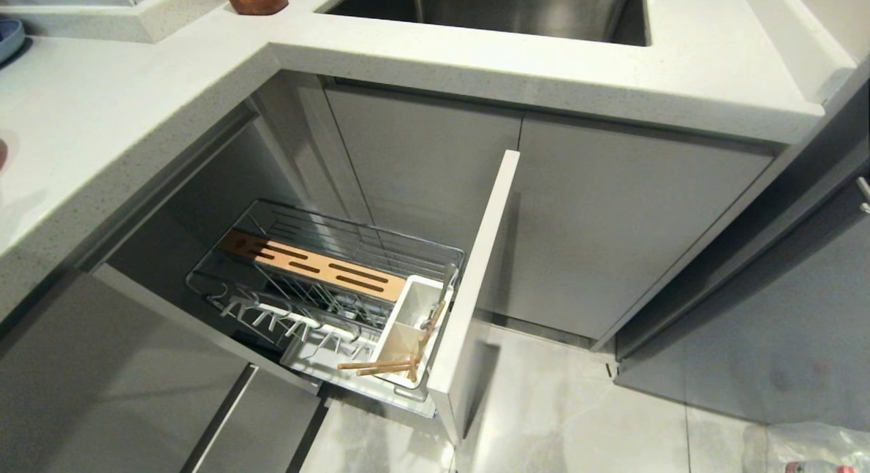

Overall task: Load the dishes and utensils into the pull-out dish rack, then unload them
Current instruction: Take the chopsticks out of the cupboard

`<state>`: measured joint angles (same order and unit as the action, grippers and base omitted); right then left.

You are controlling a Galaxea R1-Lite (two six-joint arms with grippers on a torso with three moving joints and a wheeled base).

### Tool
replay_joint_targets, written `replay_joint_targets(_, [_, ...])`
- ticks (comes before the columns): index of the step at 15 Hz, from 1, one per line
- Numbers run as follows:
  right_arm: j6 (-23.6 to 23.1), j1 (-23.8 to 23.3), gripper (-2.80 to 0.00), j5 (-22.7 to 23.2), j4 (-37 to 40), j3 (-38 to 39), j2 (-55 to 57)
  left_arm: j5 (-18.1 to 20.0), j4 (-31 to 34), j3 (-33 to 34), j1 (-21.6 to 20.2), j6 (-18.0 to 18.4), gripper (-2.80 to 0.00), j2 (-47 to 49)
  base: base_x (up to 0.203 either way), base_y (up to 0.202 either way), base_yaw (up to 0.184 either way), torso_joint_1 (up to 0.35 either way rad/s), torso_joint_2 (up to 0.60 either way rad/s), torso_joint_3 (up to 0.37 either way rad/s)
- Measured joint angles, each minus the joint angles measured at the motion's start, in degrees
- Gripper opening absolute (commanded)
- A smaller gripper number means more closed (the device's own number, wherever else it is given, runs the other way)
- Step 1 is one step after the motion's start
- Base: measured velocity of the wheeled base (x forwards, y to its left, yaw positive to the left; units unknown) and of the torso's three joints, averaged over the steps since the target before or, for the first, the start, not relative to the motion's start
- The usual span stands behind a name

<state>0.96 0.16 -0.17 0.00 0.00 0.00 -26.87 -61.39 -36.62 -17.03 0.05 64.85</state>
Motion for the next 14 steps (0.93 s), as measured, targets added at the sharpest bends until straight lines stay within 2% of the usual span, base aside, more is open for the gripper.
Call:
replay_joint_targets(4, [0.00,0.00,-2.80,-0.01,0.00,0.00,0.00,0.00,-2.09,3.19,0.00,0.06,-2.80,0.02,0.000,0.000,0.000,0.000,0.00,0.000])
replay_joint_targets(12, [0.00,0.00,-2.80,-0.01,0.02,0.00,0.00,0.00,-1.84,3.52,-0.60,-0.18,-2.80,0.57,0.000,0.000,0.000,0.000,0.00,0.000])
replay_joint_targets(13, [0.00,0.00,-2.80,-0.01,0.00,0.00,0.00,-0.02,-1.74,3.48,-0.69,-0.20,-0.01,0.72,0.000,0.000,0.000,0.000,0.00,0.000])
replay_joint_targets(14, [0.00,0.00,-2.80,-0.01,0.00,0.00,0.00,-0.02,-1.49,3.38,-0.77,-0.21,0.00,0.88,0.000,0.000,0.000,0.000,0.00,0.000])
